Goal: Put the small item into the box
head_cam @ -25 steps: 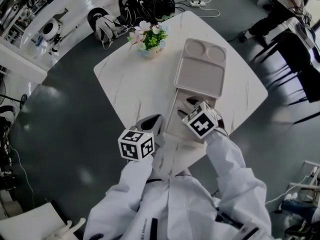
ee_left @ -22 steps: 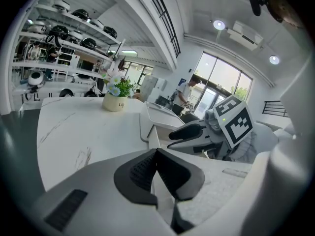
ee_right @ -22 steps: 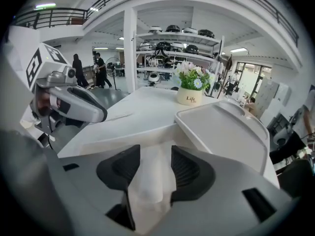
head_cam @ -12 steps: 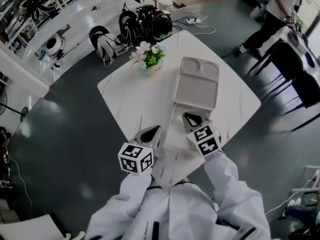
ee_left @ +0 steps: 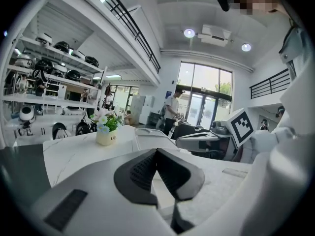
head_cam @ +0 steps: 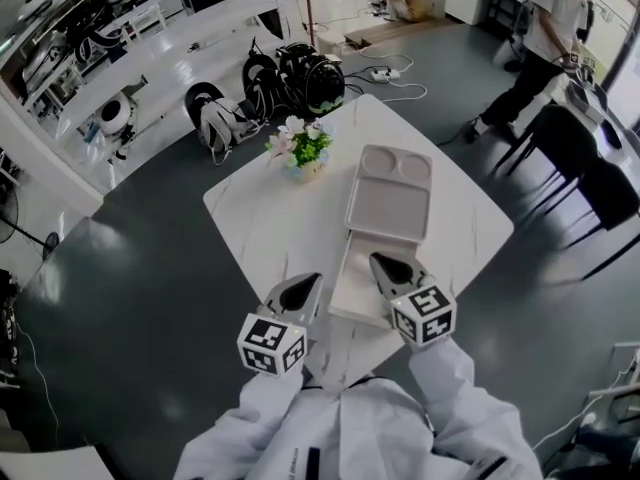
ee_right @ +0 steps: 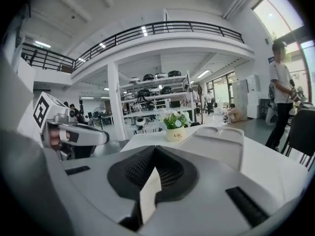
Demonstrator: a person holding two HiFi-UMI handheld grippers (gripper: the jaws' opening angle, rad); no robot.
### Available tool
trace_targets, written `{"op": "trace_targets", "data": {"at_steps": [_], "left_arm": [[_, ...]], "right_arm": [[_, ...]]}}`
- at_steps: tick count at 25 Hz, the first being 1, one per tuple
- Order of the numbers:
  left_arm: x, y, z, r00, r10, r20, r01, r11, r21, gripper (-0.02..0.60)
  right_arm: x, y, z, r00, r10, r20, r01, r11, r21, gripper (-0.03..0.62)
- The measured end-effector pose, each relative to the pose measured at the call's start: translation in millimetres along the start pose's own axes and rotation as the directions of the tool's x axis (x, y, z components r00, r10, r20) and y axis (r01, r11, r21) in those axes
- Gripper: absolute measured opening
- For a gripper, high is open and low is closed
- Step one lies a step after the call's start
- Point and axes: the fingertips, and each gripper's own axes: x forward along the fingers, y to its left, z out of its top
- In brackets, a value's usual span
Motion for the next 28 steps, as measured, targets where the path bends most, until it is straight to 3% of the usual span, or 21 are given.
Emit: {"op": "trace_targets", "data": {"at_steps": [11,22,28], "left_arm": [[-36,5,50,0.975,0.056,0.215,-0.078,0.993,0.093,-0.002],[-58,16,79,0.951,0.091,0.296,-0.132,0.984,0.122,-0.002],[-64,23,82,0.944,0.112,0.311,-0.156,0.981,0.118,-0.002]], "right_arm": [[-39,0,53,0.964,-0.039,0.264,0.035,0.999,0.019,-0.006],[-62,-9,80,0.929,-0.099,0.355,0.083,0.995,0.062,-0.006],[-64,-10,84,0.929,-0.105,0.354,0.093,0.994,0.052,-0.008]]}}
